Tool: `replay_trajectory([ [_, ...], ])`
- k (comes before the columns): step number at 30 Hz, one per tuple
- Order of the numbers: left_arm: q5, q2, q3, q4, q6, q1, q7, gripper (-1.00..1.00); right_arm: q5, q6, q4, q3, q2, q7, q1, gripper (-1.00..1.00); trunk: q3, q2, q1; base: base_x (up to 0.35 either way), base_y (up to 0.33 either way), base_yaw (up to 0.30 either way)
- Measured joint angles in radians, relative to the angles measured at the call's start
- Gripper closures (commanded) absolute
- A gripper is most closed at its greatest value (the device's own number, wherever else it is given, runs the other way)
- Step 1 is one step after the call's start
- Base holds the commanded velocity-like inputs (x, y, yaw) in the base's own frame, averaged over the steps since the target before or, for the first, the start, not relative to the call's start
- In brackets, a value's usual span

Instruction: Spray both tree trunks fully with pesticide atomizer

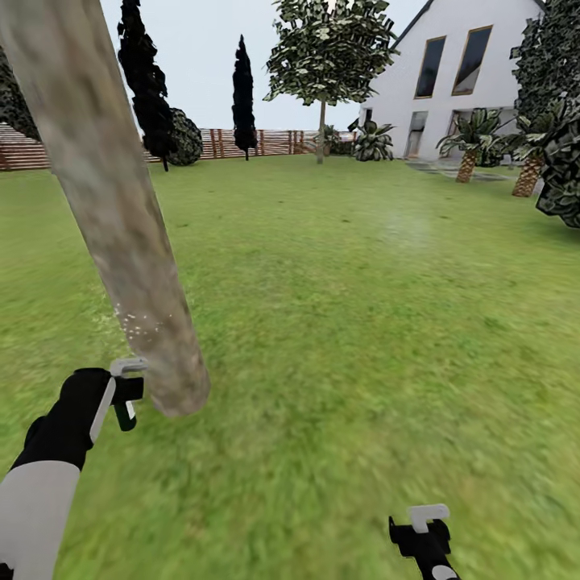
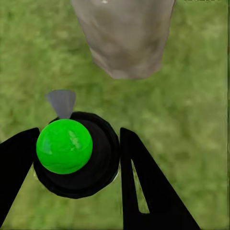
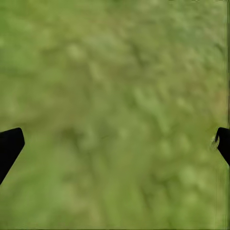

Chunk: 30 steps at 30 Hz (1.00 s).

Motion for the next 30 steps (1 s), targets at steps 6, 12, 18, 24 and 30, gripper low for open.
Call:
replay_trajectory([
  [6, -0.030, -0.025, 0.000, 0.001, 0.001, 0.040, 0.035, 1.00, 0.000, 0.000, 0.000, 0.001, 0.001, 0.000, 0.000, -1.00, 0.000, 0.000, 0.000, 0.179, -0.223, 0.000],
  [12, -0.036, -0.032, 0.012, -0.015, -0.005, 0.084, 0.039, 1.00, 0.000, 0.000, -0.001, 0.002, 0.004, 0.003, 0.000, -1.00, 0.000, 0.000, 0.000, 0.165, -0.236, 0.007],
  [18, -0.027, -0.035, 0.011, -0.016, -0.004, 0.085, 0.040, 1.00, 0.000, 0.000, -0.001, 0.001, 0.003, 0.000, -0.001, -1.00, 0.000, 0.000, 0.000, 0.196, -0.163, 0.247],
  [24, -0.022, -0.043, 0.008, -0.019, -0.002, 0.086, 0.031, 1.00, 0.000, 0.000, -0.001, 0.001, 0.004, 0.000, 0.000, -1.00, 0.000, 0.000, 0.000, 0.012, -0.008, 0.277],
  [30, -0.023, -0.063, 0.004, -0.020, -0.003, 0.086, 0.031, 1.00, 0.000, 0.000, -0.001, 0.002, 0.004, 0.000, 0.000, -1.00, 0.000, 0.000, 0.000, 0.177, -0.161, 0.223],
])
